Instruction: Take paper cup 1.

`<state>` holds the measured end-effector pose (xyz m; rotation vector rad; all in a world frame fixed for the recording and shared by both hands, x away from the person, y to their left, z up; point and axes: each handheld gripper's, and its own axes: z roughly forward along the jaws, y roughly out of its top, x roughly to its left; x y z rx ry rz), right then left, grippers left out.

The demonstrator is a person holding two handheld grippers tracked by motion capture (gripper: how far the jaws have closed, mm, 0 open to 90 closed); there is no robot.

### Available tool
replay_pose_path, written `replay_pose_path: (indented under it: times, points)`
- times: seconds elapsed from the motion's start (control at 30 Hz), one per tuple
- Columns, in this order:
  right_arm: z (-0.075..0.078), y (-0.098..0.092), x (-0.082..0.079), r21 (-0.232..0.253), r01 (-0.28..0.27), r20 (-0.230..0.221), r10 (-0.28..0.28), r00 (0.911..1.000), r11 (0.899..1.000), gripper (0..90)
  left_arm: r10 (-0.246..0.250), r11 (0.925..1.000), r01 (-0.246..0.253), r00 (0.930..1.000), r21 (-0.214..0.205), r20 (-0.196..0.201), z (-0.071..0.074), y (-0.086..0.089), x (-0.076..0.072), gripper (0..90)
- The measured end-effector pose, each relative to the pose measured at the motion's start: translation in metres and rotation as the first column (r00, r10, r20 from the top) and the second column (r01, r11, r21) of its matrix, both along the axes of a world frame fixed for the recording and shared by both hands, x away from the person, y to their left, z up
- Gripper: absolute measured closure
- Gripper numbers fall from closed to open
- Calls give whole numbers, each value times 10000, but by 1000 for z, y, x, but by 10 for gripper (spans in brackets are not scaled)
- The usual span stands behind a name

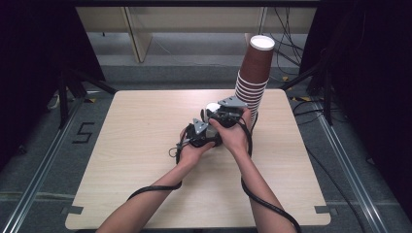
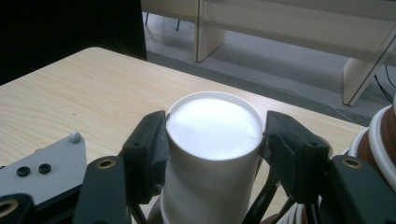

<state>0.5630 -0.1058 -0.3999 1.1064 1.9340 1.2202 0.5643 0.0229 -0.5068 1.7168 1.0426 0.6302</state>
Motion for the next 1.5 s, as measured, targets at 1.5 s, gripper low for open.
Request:
replay_pose_path:
  times: [1.5]
  points:
    - [-1,22,8,-445,1141,-821,-1175,9897,9925,338,-164,9977,174,9997,651,-155,0,1,2,188]
